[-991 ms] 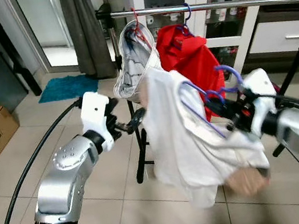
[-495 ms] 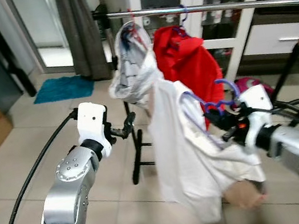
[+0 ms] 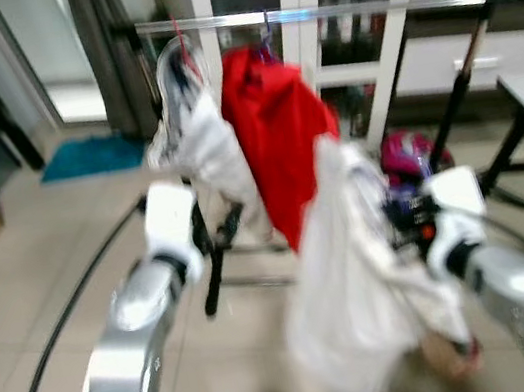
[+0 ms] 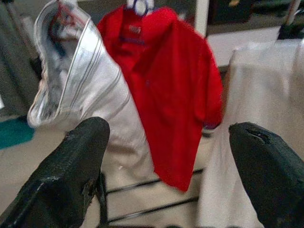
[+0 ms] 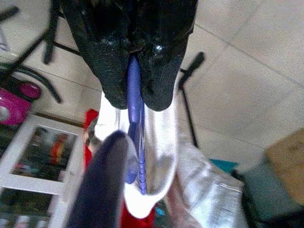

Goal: Hang hanger

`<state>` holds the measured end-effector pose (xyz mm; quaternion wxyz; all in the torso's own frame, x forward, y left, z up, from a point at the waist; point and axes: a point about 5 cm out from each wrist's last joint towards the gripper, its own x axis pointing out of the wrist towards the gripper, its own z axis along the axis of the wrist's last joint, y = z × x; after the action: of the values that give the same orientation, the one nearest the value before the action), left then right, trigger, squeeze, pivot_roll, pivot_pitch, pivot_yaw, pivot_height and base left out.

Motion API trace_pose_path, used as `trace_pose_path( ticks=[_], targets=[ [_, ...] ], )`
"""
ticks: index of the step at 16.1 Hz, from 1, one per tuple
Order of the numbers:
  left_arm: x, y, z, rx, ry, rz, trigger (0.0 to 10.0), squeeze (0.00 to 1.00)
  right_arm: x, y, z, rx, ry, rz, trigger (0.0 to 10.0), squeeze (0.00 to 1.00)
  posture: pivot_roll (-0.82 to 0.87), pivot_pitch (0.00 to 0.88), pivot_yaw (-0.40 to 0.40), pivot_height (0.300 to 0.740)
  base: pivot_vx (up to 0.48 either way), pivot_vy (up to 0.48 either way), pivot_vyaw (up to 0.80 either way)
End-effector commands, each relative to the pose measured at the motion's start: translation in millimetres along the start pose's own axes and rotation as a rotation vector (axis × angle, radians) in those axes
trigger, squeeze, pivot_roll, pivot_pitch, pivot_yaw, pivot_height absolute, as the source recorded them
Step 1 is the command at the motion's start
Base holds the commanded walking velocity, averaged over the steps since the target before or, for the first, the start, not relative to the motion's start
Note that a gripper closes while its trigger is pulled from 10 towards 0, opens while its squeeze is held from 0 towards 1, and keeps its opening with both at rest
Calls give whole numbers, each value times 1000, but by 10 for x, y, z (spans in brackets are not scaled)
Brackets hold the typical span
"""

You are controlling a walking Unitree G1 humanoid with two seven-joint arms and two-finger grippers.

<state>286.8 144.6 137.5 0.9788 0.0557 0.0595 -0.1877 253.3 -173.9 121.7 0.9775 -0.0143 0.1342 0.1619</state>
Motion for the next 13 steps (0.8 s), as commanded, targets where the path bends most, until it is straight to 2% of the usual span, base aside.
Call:
trace_pose_path(
  ticks=[1,4,6,8,9,10,13],
  targets=[
    [12,-32,47,3,-27,-5,10000,0,-55,-55,50,37,-39,-42,10000,0,-38,0,26,740,0,0,0],
    [2,-72,27,35,-30,-27,10000,0,-82,-68,-30,93,-9,-96,10000,0,-37,0,32,740,0,0,0],
    [2,-64,24,21,-39,-17,10000,0,-91,-77,-54,117,1,-112,10000,0,-39,0,34,740,0,0,0],
    [14,-48,32,20,-43,-11,10000,0,-83,-100,-8,75,-38,-130,10000,0,-40,0,34,740,264,0,0],
    [19,-42,33,21,-44,-8,10000,0,-75,-108,0,45,-34,-141,10000,0,-40,0,33,740,296,0,0],
    [22,-38,39,21,-48,-7,10000,0,-61,-115,-16,53,-15,-148,10000,0,-40,0,30,740,315,0,0],
    [26,-38,72,27,-72,-17,10000,0,-15,-110,22,68,-22,-132,10000,0,-37,0,23,740,351,0,-775]
  ],
)
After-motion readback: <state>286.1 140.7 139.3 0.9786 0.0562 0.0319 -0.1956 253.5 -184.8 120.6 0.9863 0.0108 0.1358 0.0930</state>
